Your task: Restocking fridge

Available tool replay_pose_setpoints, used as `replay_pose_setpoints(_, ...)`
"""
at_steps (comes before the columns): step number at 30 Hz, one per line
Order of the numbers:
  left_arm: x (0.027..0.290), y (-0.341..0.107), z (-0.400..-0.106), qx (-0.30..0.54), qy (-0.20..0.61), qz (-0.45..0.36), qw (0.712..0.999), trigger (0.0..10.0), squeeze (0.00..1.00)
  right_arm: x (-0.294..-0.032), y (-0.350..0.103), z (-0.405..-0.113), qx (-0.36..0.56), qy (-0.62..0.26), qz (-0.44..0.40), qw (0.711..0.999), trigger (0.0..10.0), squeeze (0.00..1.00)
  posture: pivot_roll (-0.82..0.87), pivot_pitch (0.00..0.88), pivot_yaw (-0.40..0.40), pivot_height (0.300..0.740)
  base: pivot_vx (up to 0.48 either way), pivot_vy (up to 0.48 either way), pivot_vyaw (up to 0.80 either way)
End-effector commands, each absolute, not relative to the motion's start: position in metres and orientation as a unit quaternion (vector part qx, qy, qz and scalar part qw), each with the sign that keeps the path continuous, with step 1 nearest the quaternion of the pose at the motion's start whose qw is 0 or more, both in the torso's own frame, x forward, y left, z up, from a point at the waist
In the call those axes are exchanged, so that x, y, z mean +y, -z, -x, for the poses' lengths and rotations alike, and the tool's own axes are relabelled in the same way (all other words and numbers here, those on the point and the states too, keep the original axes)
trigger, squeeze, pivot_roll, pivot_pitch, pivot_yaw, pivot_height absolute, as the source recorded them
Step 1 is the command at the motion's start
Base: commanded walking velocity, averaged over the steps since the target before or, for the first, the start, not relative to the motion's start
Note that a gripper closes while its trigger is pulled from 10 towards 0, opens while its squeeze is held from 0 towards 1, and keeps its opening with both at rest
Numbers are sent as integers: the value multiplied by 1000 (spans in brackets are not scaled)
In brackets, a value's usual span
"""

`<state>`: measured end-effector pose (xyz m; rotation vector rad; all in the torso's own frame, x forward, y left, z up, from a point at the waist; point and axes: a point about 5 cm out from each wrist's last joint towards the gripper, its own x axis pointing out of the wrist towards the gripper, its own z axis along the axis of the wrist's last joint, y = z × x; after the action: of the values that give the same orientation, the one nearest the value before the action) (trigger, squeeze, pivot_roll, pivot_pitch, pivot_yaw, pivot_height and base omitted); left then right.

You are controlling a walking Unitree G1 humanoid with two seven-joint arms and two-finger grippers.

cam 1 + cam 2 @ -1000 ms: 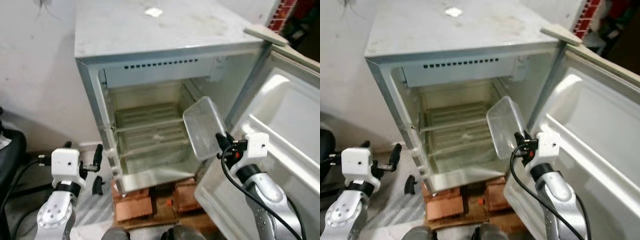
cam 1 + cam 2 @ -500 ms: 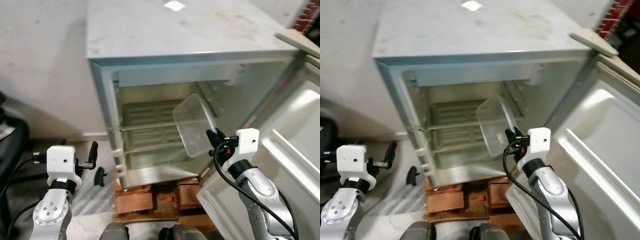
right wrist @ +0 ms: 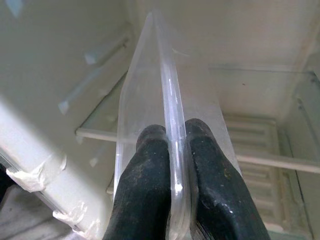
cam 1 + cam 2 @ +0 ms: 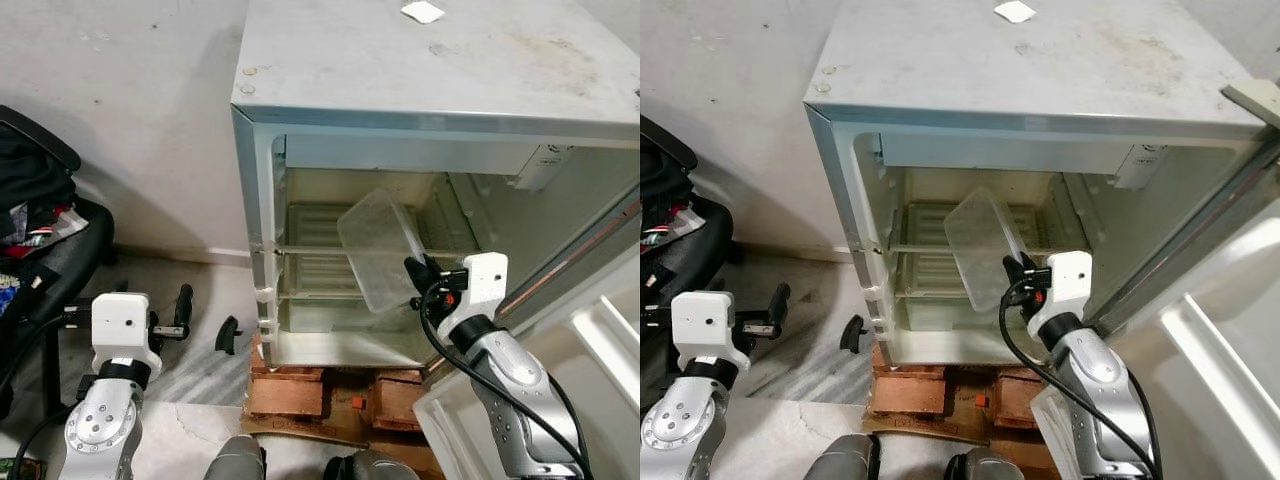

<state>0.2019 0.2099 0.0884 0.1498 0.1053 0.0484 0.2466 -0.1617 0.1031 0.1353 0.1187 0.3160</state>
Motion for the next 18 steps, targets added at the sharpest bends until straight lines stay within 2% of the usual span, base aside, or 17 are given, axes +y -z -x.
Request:
replay_pose_setpoints(1,209,-86,-199,62,-23,-80,995,10000,0,-165,-101,-247,61,-157,-61,984,10000,0,38,95,-74,740,0,0,606)
replay_pose_setpoints(3,209,-86,-199,62,-22,-80,995,10000,0,-164,-102,-249,60,-156,-64,984,10000,0,41,99,-73,740,0,0,563)
replay_pose_setpoints(8,209,-87,-199,62,-21,-84,994,10000,0,-160,-102,-257,60,-153,-72,984,10000,0,56,116,-75,740,0,0,0)
replay_pose_setpoints(18,209,-92,-189,66,-26,-91,993,10000,0,-132,-105,-295,43,-186,-88,978,10000,0,107,165,-81,740,0,0,0)
